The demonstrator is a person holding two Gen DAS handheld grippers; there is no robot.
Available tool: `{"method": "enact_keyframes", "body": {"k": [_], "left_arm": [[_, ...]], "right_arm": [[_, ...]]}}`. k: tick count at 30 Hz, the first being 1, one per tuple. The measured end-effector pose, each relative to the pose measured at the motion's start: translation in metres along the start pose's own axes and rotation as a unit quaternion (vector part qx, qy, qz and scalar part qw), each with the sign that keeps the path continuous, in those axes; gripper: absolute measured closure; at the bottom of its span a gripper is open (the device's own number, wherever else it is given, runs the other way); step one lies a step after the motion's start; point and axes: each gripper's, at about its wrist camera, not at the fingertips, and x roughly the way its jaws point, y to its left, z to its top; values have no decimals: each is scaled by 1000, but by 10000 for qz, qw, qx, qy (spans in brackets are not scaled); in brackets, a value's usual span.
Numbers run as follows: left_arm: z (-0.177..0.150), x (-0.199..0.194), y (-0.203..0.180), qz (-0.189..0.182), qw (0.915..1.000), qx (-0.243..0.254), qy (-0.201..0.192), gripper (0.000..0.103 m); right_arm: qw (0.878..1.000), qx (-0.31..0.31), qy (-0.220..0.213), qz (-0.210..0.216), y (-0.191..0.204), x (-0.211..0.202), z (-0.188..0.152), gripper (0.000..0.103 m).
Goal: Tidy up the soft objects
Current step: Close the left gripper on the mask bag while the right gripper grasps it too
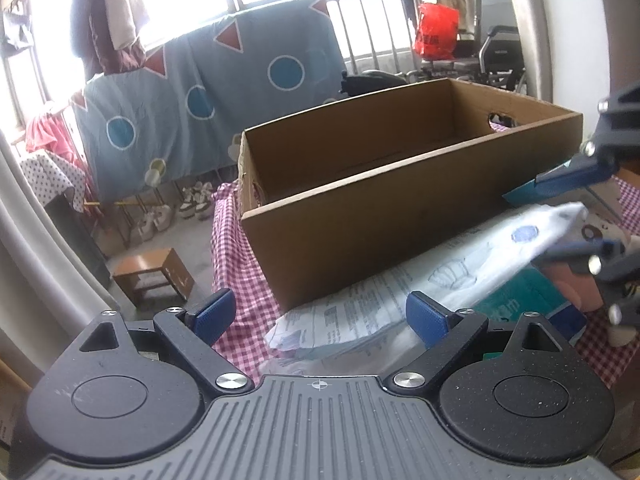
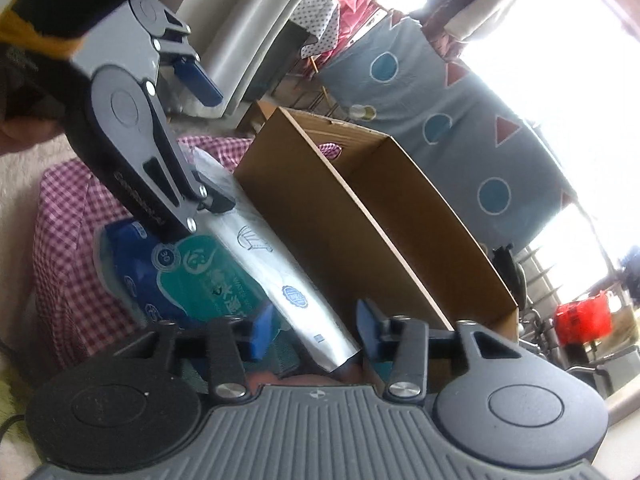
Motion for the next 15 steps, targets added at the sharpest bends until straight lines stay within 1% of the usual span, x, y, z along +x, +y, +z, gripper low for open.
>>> {"method": "enact_keyframes", "body": {"k": [1, 4, 6, 8, 10, 11, 12, 15], "left_arm": [[0, -1, 2, -11, 10000, -41, -2, 10], [1, -7, 10, -106, 9996, -237, -51, 10], [1, -12, 21, -321, 9981, -519, -119, 9], [0, -17, 31, -600, 9947, -801, -240, 7], [-2, -18, 38, -787, 9918, -957, -308, 6], [-2, -17, 39, -855, 9914, -946, -281, 6], [-2, -15, 37, -836, 9922, -892, -246, 6], [0, -5, 25, -562, 9974, -423, -148, 7]], "right_arm": [[10000, -18, 3, -7, 1, 2, 0, 71], [9999, 148, -48, -26, -6, 5, 3, 72], [9992, 372, -131, -42, -13, 7, 6, 72], [9983, 527, -188, -131, -19, 10, 10, 72], [9972, 678, -245, -178, -26, 13, 13, 72], [9964, 784, -268, -187, -29, 16, 15, 72], [9957, 863, -284, -191, -33, 18, 16, 72], [9942, 1030, -289, -106, -43, 26, 16, 72]]}}
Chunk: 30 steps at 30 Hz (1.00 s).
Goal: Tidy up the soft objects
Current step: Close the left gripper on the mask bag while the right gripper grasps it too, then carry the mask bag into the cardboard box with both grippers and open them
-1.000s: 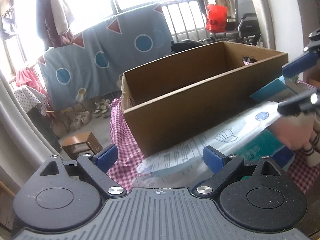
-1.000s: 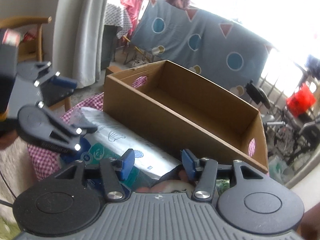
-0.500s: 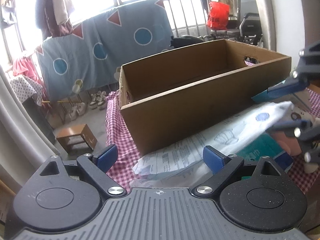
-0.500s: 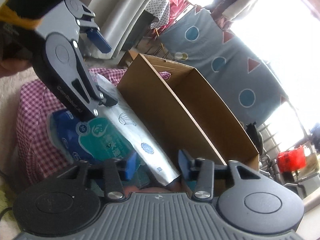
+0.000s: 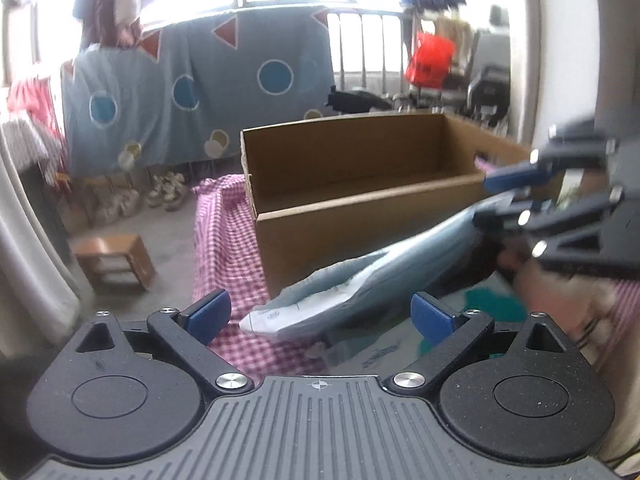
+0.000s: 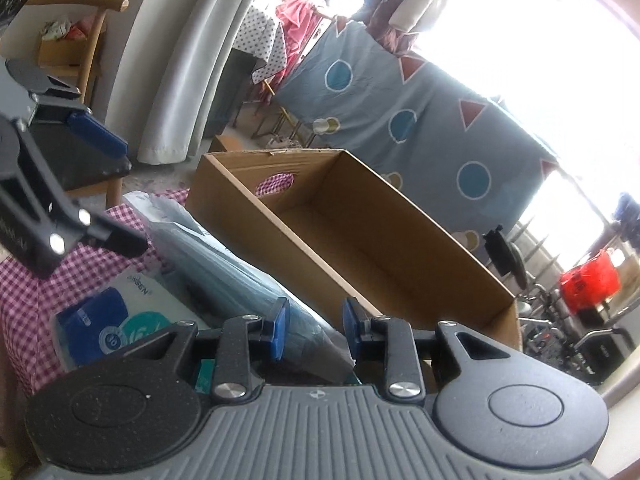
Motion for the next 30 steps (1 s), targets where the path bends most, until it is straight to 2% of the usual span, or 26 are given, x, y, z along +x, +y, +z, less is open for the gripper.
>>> {"method": "enact_keyframes", "body": {"k": [4, 6, 7, 9, 12, 13, 14, 15, 18, 25, 30], "left_arm": [[4, 12, -13, 313, 9971, 689, -31, 12], [6, 17, -15, 272, 9957, 885, -68, 23], [7, 21, -16, 246, 9951, 956, -41, 25], [7, 31, -17, 220, 9936, 1105, 65, 39], [4, 39, -19, 148, 9910, 1318, 165, 48], [3, 38, -20, 123, 9901, 1388, 147, 51], [2, 38, -22, 97, 9888, 1480, 132, 61], [0, 37, -23, 99, 9878, 1550, 105, 70], [-2, 32, -24, 59, 9869, 1613, -11, 86], [7, 1, -25, 208, 9866, 1593, -283, 88], [29, -39, -25, 278, 9855, 1591, -510, 88]], "right_arm": [[9997, -144, 19, 173, -2, 6, 3, 72], [9992, -322, 46, 240, 2, 8, 4, 72], [9987, -432, 63, 273, 4, 10, 4, 72], [9974, -635, 93, 324, 8, 13, 5, 72], [9963, -719, 135, 442, 12, 19, 6, 73], [9962, -716, 135, 473, 13, 20, 7, 76], [9960, -716, 130, 515, 13, 21, 7, 85], [9958, -722, 128, 551, 14, 21, 7, 88], [9958, -723, 66, 550, 15, 20, 8, 92], [9955, -849, -303, 290, 15, 1, 18, 93], [9954, -704, -599, 267, 8, -28, 30, 93]]}}
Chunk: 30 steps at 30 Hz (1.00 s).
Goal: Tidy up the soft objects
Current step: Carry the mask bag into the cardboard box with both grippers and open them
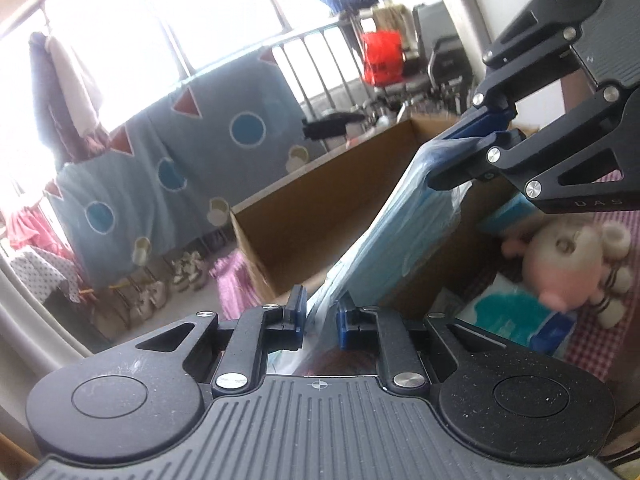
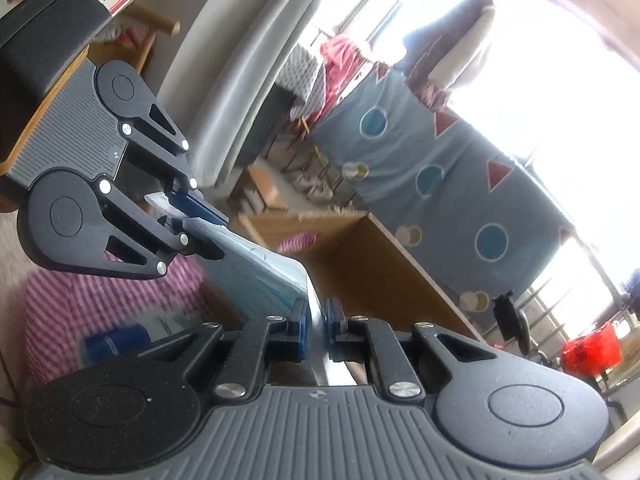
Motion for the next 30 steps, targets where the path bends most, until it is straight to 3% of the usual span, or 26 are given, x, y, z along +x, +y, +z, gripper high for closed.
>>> {"method": "enact_keyframes", "body": {"k": [8, 12, 15, 19, 23, 26, 30], "left_arm": [[60, -30, 25, 211, 9974, 232, -652, 88], [89, 0, 33, 170, 9968, 378, -677, 88], [105, 44, 42, -89, 9986, 365, -374, 88], [112, 105, 45, -421, 9982, 378, 195, 88], [109, 167, 41, -812, 9921, 407, 861, 88], [105, 211, 36, -1103, 9830, 394, 1411, 88], [99, 257, 36, -1215, 9725, 413, 1942, 83]], "right_arm": [[9950, 283, -922, -276, -36, -65, 32, 93], [9908, 304, -1211, -519, -67, -66, 42, 93], [9906, 345, -1190, -574, -96, -46, 44, 93], [9940, 683, -824, -225, -132, 1, 38, 93], [9895, 1332, -215, 523, -167, 59, 18, 93], [9770, 1831, 268, 1064, -190, 106, -1, 93], [9471, 2511, 988, 1736, -217, 168, -32, 93]]}}
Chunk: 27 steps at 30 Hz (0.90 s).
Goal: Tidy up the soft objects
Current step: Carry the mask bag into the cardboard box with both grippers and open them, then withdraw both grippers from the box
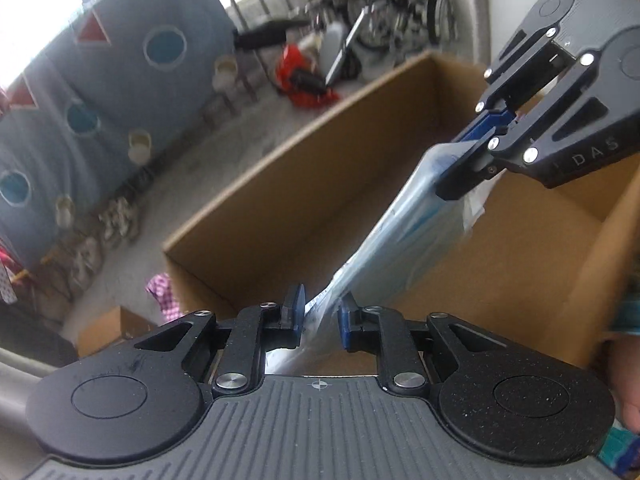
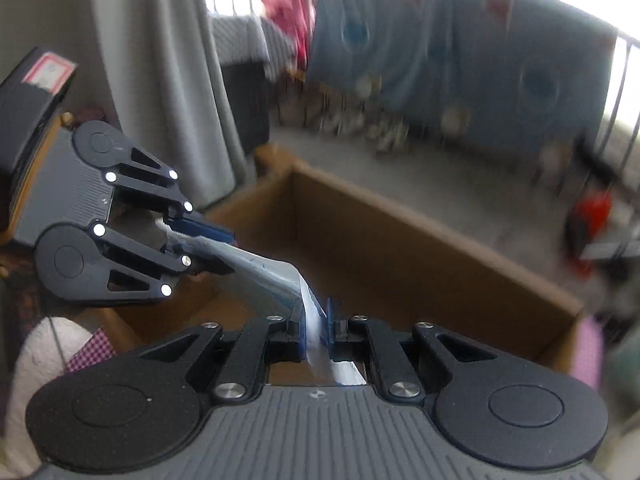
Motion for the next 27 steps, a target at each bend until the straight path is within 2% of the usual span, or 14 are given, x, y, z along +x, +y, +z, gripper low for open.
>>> {"method": "enact_keyframes", "body": {"k": [1, 2, 3, 6, 8, 12, 14, 16, 17, 18, 20, 23, 27], "left_arm": [[4, 8, 5, 10, 9999, -1, 145, 78], [6, 19, 8, 88, 9996, -69, 269, 67], [3, 20, 13, 140, 9994, -141, 279, 56], [0, 19, 22, 121, 9994, -316, 68, 35], [-3, 17, 26, 83, 9991, -404, -13, 33], [-2, 3, 23, 133, 9980, -598, -132, 33], [-4, -9, 25, 121, 9966, -782, -241, 32], [-7, -19, 31, 97, 9942, -1000, -394, 29], [-11, -29, 34, 93, 9920, -1150, -513, 25], [-16, -39, 36, 74, 9896, -1284, -648, 21], [-24, -58, 41, 30, 9840, -1547, -883, 13], [-40, -90, 48, -92, 9719, -1976, -1279, 2], [-68, -123, 46, -268, 9538, -2499, -1645, 0]], "right_arm": [[9995, 196, 206, 151, -14, 16, 0, 93], [9984, 378, 341, 265, -27, 28, 0, 93], [9967, 545, 479, 376, -38, 39, 1, 93], [9913, 827, 863, 558, -66, 79, 2, 91], [9908, 765, 1022, 455, -78, 104, 4, 91], [9856, 1017, 1308, 322, -100, 140, 13, 89], [9871, 966, 1267, 165, -102, 146, 12, 83], [9881, 981, 1180, -102, -96, 148, 6, 81], [9878, 1043, 1137, -222, -98, 146, 5, 75], [9873, 1081, 1130, -288, -101, 143, 4, 59], [9864, 1203, 1039, -425, -100, 135, 3, 38], [9856, 1422, 750, -518, -98, 109, 4, 37], [9718, 2010, 1211, -234, -101, 93, 1, 37]]}}
